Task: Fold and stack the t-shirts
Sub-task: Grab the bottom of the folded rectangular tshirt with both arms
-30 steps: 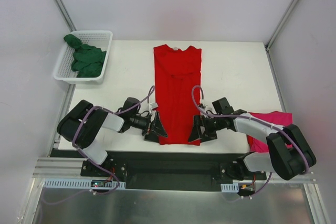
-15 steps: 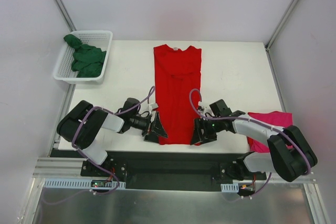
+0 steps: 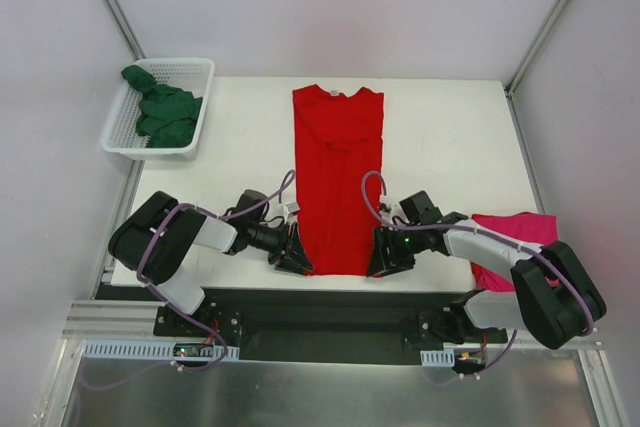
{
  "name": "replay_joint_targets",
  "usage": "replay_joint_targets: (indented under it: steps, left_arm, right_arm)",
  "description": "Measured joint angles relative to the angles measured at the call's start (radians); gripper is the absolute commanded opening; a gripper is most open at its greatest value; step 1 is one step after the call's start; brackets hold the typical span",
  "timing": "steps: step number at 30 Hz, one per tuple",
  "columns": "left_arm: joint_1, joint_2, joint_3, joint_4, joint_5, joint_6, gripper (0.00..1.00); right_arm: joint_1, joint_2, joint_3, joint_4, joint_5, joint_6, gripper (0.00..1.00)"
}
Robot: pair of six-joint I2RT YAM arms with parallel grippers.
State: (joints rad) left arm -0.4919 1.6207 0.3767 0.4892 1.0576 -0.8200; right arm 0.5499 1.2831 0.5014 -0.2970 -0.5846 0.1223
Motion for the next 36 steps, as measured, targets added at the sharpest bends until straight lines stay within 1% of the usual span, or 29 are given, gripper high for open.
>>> replay_joint_targets:
  steps: [2,5,7,9,10,13,15,16,18,19,20,21,36]
  left_arm:
    - [0.000,0.000,0.000,-0.011,-0.004,0.002,0.36]
    - [0.000,0.000,0.001,-0.027,-0.014,0.005,0.35]
    - [0.000,0.000,0.002,-0.032,-0.018,0.006,0.34]
    - [0.000,0.000,0.003,-0.035,-0.019,0.009,0.28]
    - [0.000,0.000,0.003,-0.037,-0.019,0.010,0.26]
    - [0.000,0.000,0.005,-0.044,-0.019,0.014,0.17]
    - [0.000,0.000,0.008,-0.050,-0.019,0.018,0.11]
    - [0.000,0.000,0.008,-0.051,-0.020,0.021,0.06]
    - [0.000,0.000,0.009,-0.057,-0.021,0.023,0.00]
    - [0.000,0.000,0.010,-0.060,-0.021,0.024,0.00]
    - [0.000,0.000,0.010,-0.061,-0.022,0.025,0.00]
    - [0.000,0.000,0.010,-0.062,-0.022,0.025,0.00]
    - [0.000,-0.013,0.010,-0.069,-0.020,0.026,0.00]
  right_arm:
    - [-0.001,0.001,-0.004,0.000,0.005,0.001,0.45]
    - [-0.002,0.002,-0.008,0.000,0.017,0.001,0.44]
    - [-0.002,0.003,-0.009,0.000,0.017,0.003,0.41]
    - [-0.002,0.005,-0.010,0.004,0.019,0.005,0.36]
    - [-0.003,0.006,-0.013,0.006,0.018,0.005,0.30]
    - [-0.003,0.012,-0.021,0.012,0.019,0.007,0.28]
    - [-0.005,0.015,-0.024,0.013,0.017,0.010,0.23]
    - [-0.005,0.015,-0.024,0.013,0.018,0.009,0.18]
    - [-0.005,0.018,-0.025,0.013,0.020,0.007,0.13]
    - [-0.006,0.020,-0.025,0.012,0.024,0.008,0.06]
    - [-0.007,0.021,-0.025,0.012,0.024,0.008,0.02]
    - [-0.007,0.023,-0.025,0.012,0.031,0.008,0.01]
    - [-0.023,0.011,-0.025,-0.019,0.028,0.000,0.01]
